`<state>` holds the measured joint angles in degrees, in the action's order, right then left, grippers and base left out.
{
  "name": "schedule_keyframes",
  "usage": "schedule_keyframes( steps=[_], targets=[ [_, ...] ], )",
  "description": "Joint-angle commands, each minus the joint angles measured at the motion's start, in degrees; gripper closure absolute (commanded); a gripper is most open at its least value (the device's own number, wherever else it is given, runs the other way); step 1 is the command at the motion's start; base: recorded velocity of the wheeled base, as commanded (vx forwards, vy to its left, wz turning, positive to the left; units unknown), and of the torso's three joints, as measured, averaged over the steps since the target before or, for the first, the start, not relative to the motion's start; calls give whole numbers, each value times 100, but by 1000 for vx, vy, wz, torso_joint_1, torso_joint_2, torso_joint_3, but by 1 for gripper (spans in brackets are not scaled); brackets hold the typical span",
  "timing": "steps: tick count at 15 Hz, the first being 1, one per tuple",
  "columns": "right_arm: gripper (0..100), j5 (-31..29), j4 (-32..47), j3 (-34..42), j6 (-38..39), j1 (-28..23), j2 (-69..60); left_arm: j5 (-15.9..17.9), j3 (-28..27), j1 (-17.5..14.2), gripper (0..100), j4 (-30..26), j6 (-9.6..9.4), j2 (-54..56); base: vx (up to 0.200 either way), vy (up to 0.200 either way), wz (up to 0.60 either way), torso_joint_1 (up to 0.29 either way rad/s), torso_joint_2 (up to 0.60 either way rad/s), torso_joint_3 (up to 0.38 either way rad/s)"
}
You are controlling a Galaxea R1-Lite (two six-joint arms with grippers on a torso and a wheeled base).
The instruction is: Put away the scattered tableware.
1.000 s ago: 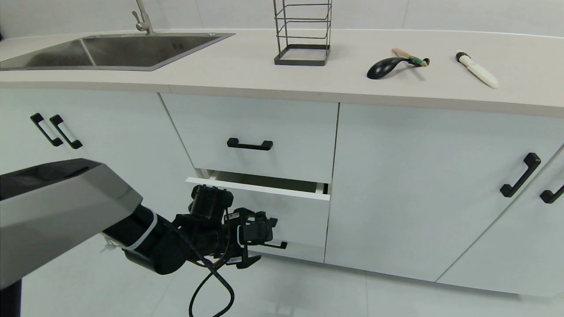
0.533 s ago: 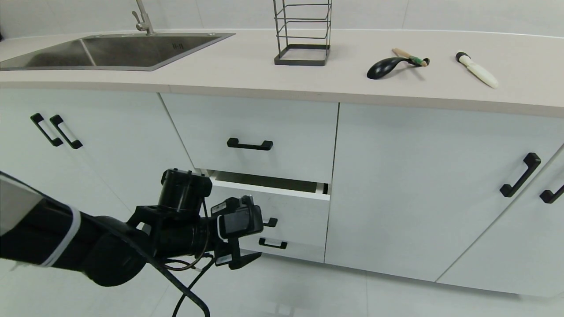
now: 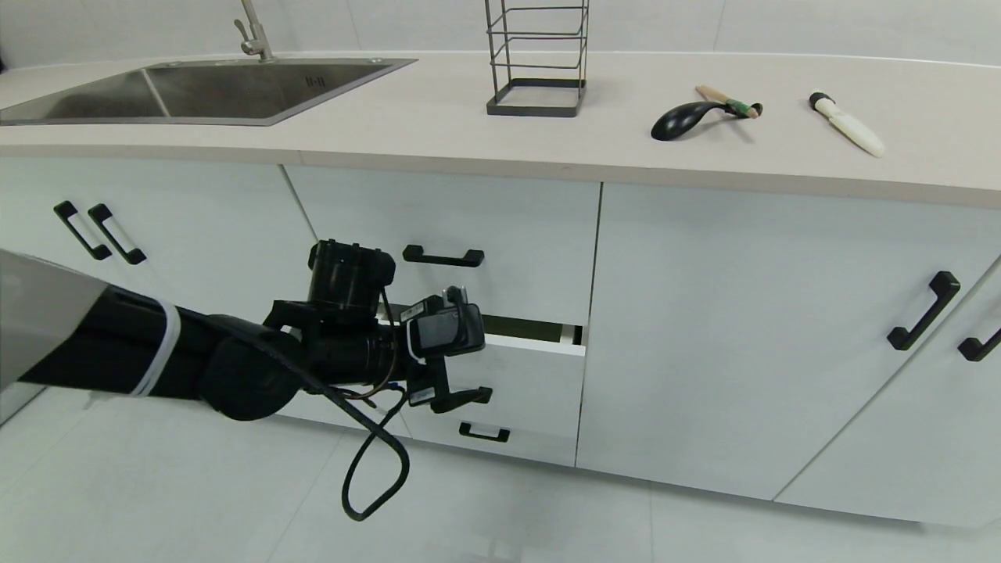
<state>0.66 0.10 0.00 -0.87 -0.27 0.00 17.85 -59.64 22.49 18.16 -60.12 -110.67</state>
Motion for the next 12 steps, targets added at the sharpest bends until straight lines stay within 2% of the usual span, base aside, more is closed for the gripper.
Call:
schedule_keyframes(
  steps=[1, 5, 12],
  targets=[
    [100, 4, -1, 0, -1, 0, 0, -1, -171, -69, 0, 73, -34, -509, 0, 0, 0, 0, 0, 0],
    [100, 4, -1, 0, -1, 0, 0, 35, -303, -263, 0, 302, -26, -684, 0, 0, 0, 0, 0, 0],
    [100, 4, -1, 0, -1, 0, 0, 26, -391, -280, 0, 478, -8, -992, 0, 0, 0, 0, 0, 0]
  ],
)
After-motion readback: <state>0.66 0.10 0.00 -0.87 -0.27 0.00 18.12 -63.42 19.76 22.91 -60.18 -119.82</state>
